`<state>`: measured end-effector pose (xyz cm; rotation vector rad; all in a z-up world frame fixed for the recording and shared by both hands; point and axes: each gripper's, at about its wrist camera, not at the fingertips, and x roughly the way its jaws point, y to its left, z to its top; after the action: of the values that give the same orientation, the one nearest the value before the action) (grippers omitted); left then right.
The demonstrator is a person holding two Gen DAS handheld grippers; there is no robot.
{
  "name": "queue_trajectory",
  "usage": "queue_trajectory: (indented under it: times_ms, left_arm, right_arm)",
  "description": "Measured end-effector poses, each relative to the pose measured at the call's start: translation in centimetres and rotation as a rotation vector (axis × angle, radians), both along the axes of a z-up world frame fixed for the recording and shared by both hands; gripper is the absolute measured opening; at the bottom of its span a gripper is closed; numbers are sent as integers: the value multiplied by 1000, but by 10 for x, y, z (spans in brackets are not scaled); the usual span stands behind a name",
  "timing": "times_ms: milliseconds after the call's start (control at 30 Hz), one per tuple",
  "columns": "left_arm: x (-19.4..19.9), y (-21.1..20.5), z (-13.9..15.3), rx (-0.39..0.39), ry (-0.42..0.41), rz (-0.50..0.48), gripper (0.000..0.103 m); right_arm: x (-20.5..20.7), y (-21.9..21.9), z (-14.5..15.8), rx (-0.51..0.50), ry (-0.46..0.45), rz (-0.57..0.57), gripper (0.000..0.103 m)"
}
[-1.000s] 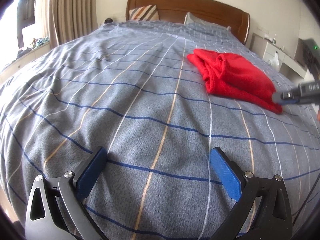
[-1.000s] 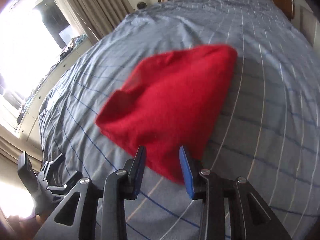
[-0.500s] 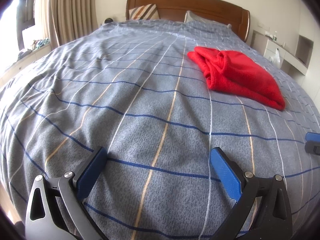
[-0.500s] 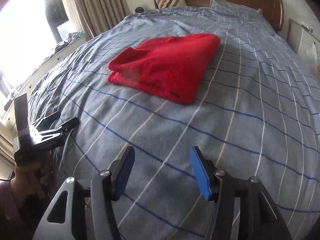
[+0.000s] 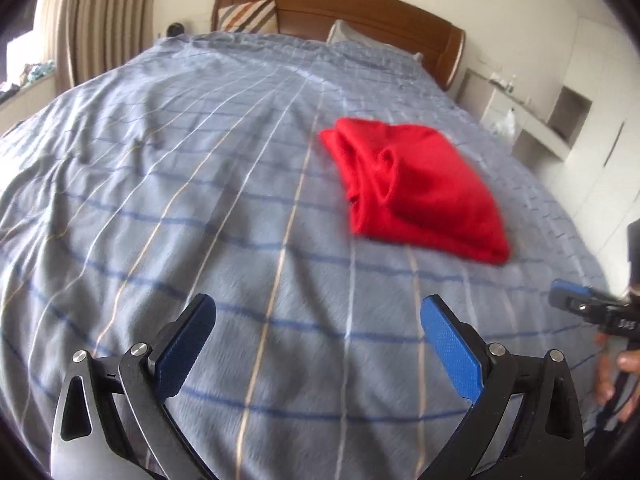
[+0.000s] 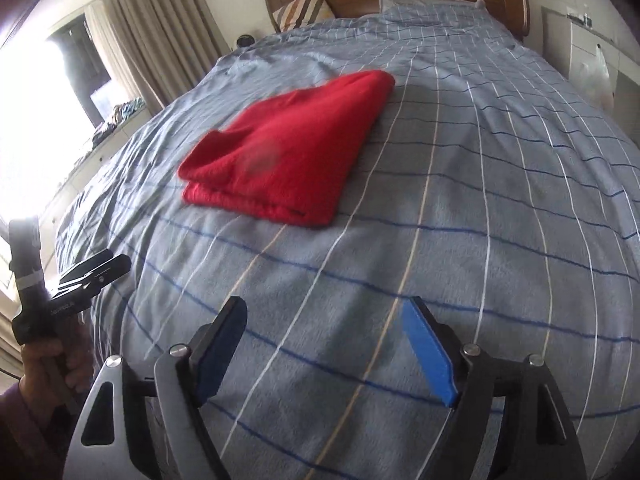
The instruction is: Fold small clothes
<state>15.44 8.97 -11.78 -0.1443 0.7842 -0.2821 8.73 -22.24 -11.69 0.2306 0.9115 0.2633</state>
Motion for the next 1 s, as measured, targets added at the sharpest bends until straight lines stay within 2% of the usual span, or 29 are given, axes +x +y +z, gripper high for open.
queue_trajectory:
  times_ms: [100, 167, 333, 467, 567, 600, 633, 667, 733, 767, 800, 833, 900, 1000]
  left_arm:
    - [48, -11, 22, -85, 27, -59, 102]
    - [80, -24, 26, -95, 68, -94, 102]
    - [147, -45, 5, -49, 195, -83, 102]
    - [169, -50, -18, 30, 262, -44, 102]
    - [174, -52, -26, 33, 281, -48, 102]
    - [175, -53, -27, 32, 280, -50, 102]
    - [174, -54, -28, 27, 277, -55, 102]
    - [175, -55, -28, 21, 273, -61, 101]
    - [172, -63, -30, 55, 268, -83, 71]
    - [170, -71, -31, 61, 267, -117, 39]
    - [165, -79, -30, 85, 254, -133, 28]
    - [161, -86, -26, 141, 214, -133, 25]
    - [151, -95, -17, 204, 157, -153, 20]
    - [140, -85, 16, 132, 93, -162, 19]
  right_arm:
    - [33, -14, 9, 98, -14, -52, 81]
    - [57, -20, 12, 159, -12, -72, 81]
    - [118, -25, 1, 266, 36, -106, 81]
    - [170, -27, -18, 351, 93, -110, 81]
    - [198, -17, -33, 398, 134, -87, 81]
    - [203, -10, -35, 370, 135, -71, 80]
    - [207, 2, -34, 299, 130, -51, 76]
    - [208, 19, -31, 177, 111, -22, 62]
    - [200, 60, -21, -116, 24, 36, 48]
    - [195, 76, -18, -225, -22, 65, 40]
    - [188, 92, -15, -325, -64, 88, 37]
    - [181, 105, -11, -406, -105, 104, 33]
    - [169, 117, 0, -472, -170, 123, 29]
    - [156, 109, 37, -403, -254, 96, 27]
